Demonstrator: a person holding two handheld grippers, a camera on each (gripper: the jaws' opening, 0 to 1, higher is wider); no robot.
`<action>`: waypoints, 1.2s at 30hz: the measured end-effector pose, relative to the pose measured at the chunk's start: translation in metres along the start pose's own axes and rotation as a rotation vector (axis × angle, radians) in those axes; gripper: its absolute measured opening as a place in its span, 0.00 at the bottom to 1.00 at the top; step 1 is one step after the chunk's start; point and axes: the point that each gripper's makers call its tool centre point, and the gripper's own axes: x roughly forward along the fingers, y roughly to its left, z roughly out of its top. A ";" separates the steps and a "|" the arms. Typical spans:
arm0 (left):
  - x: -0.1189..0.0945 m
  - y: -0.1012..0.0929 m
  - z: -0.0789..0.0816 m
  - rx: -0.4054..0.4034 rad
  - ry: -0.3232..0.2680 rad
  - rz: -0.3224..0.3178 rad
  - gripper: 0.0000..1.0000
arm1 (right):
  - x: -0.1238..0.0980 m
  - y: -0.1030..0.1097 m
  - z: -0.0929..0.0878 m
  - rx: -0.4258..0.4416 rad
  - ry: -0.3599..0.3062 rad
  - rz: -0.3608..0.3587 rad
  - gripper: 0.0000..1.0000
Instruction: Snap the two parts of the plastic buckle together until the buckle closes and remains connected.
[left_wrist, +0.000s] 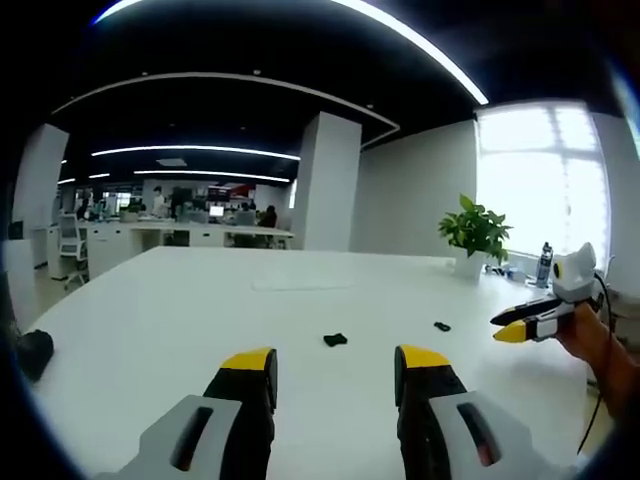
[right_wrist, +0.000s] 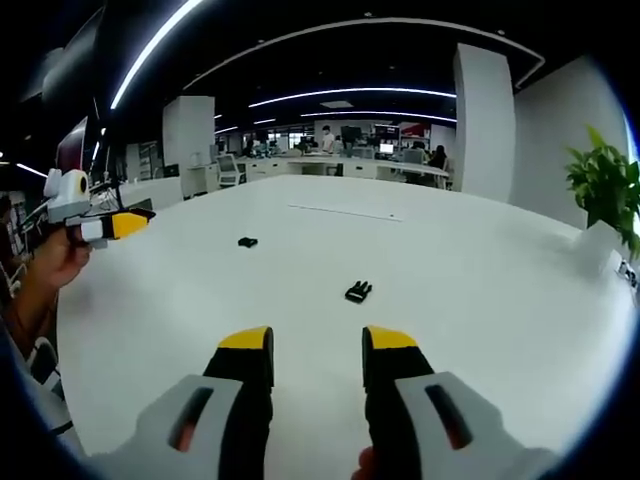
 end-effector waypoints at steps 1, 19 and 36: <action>0.001 0.000 0.000 0.002 0.001 0.000 0.47 | 0.001 -0.001 0.001 0.000 -0.001 -0.002 0.35; 0.011 0.001 0.004 -0.002 -0.002 -0.007 0.46 | 0.013 -0.003 0.015 -0.005 -0.004 0.021 0.35; 0.026 -0.003 0.007 -0.008 0.006 -0.020 0.46 | 0.031 -0.016 0.015 0.003 0.017 0.035 0.34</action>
